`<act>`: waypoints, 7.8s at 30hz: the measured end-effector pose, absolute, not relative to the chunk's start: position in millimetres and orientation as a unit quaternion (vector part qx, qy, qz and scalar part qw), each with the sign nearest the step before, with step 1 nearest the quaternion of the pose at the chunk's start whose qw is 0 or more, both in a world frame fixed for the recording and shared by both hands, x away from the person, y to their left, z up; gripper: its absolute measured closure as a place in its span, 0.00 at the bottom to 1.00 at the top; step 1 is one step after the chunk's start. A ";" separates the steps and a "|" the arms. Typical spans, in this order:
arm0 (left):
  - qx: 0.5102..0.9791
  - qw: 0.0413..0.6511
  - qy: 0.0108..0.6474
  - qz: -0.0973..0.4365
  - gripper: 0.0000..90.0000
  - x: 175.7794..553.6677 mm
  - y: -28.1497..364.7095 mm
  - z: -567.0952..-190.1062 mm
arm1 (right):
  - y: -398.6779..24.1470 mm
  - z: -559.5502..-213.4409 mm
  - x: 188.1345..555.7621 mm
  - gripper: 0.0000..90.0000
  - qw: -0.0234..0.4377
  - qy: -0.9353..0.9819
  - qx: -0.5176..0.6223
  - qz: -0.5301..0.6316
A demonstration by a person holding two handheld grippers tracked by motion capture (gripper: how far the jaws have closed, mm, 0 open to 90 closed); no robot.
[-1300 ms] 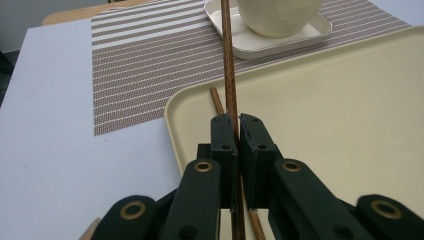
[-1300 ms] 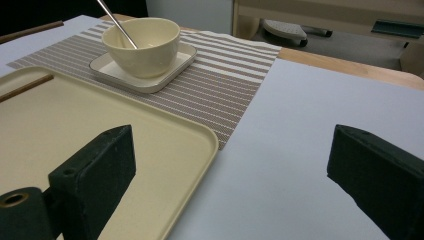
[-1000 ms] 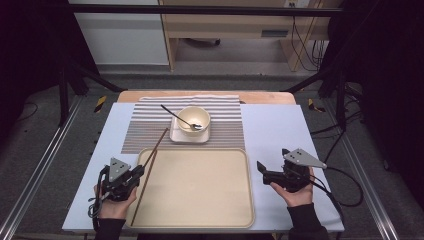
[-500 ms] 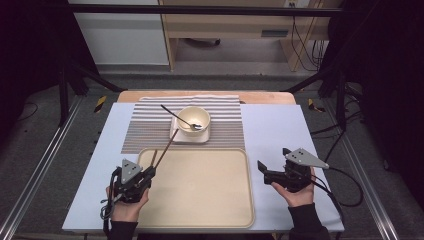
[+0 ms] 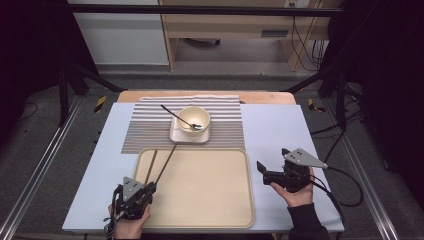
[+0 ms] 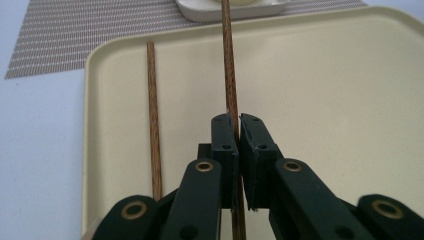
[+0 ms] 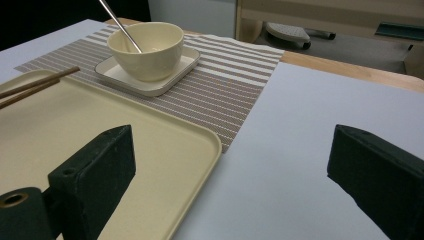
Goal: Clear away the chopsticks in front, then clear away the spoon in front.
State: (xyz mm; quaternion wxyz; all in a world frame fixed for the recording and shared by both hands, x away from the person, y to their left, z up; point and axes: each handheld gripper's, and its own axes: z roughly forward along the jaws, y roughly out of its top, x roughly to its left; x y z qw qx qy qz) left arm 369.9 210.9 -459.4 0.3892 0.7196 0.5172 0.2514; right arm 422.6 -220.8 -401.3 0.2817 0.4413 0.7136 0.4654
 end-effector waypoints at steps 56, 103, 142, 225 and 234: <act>0.833 0.375 0.365 0.178 0.87 448.7 207.9 -439.8 | -220.5 -402.6 424.5 0.06 0.282 0.716 0.444 0.458; 0.838 0.327 0.402 0.172 0.99 472.4 228.3 -466.3 | -213.0 -410.5 426.8 0.06 0.280 0.732 0.438 0.441; 0.794 0.382 0.420 0.217 0.79 462.3 245.0 -436.8 | -216.2 -409.1 426.4 0.06 0.283 0.727 0.445 0.440; 0.731 0.442 0.450 0.260 0.31 597.0 199.2 -407.9 | -214.5 -408.8 427.4 0.05 0.274 0.724 0.441 0.455; 0.731 0.435 0.456 0.264 0.30 610.2 196.3 -413.7 | -214.6 -408.6 427.4 0.06 0.274 0.723 0.441 0.455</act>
